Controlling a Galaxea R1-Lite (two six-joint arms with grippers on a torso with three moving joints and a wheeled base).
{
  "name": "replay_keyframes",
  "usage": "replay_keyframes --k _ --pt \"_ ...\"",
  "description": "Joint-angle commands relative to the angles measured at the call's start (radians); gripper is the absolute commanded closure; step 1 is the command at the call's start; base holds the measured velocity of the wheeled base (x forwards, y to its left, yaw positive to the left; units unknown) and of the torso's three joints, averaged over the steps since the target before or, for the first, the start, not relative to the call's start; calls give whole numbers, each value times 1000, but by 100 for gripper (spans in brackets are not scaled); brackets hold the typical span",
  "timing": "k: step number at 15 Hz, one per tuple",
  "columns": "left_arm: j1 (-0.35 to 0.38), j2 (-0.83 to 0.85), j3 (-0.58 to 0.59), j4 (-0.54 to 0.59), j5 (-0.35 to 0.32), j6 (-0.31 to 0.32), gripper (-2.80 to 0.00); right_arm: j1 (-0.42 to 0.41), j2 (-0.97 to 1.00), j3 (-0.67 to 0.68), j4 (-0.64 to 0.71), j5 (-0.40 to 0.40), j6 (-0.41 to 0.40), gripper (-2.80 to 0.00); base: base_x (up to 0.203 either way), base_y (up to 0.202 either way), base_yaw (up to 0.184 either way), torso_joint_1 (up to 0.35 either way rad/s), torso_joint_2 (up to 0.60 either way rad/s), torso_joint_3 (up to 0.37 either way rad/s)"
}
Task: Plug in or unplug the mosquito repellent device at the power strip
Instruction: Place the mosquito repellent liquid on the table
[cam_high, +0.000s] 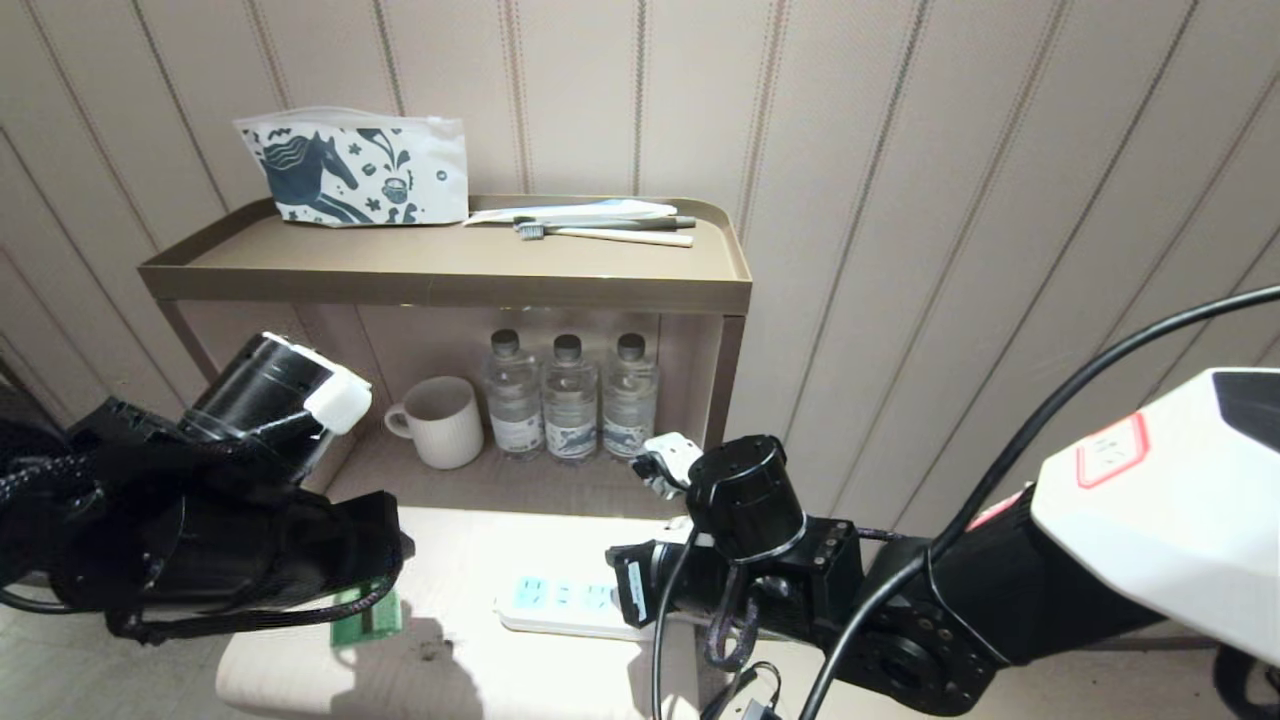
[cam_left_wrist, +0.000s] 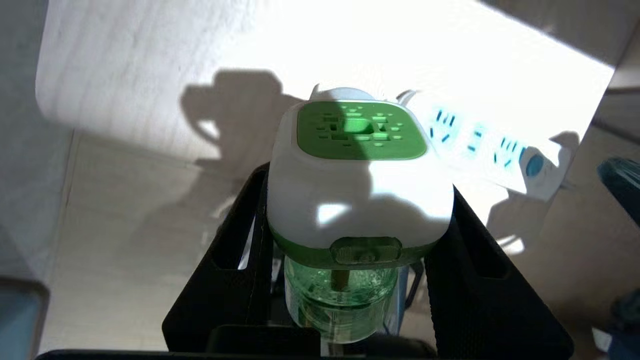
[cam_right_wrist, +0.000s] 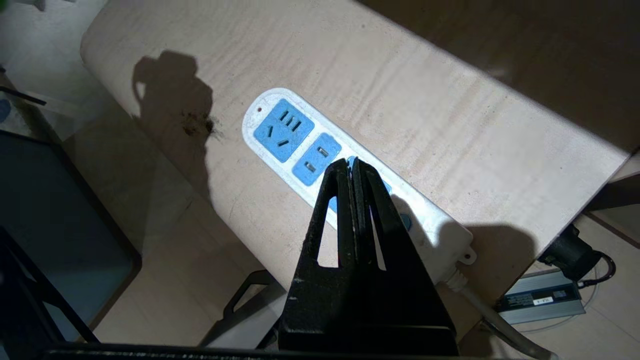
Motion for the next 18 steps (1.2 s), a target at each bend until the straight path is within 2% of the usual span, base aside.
replay_keyframes --k 1,4,6,8,10,11,12,15,16,18 --pt "3 -27 83 -101 18 0 0 1 -51 16 -6 -8 0 0 0 0 0 0 0 0" --pt "26 -40 205 -297 64 32 0 6 -221 126 3 -64 -44 0 0 0 0 0 0 0" --pt "30 -50 277 -443 138 77 0 5 -409 237 36 -132 -86 0 0 0 0 0 0 0" --pt "32 -75 285 -452 172 78 0 2 -610 307 104 -216 -104 0 0 0 0 0 0 0" --pt "32 -114 284 -452 173 82 0 -37 -864 334 254 -319 -115 0 0 0 0 0 0 0" --pt "32 -120 281 -452 174 82 0 -92 -979 342 349 -366 -124 0 0 0 0 0 0 0" --pt "32 -121 278 -455 174 81 0 -183 -1107 349 450 -406 -132 0 0 0 0 0 0 0" --pt "32 -116 278 -457 173 77 0 -509 -1436 374 703 -501 -182 0 0 0 0 0 0 0" --pt "32 -122 282 -457 173 74 0 -593 -1524 395 755 -513 -203 0 0 0 0 0 0 0" --pt "32 -125 286 -457 174 71 0 -700 -1716 485 815 -495 -262 0 0 0 0 0 0 0"
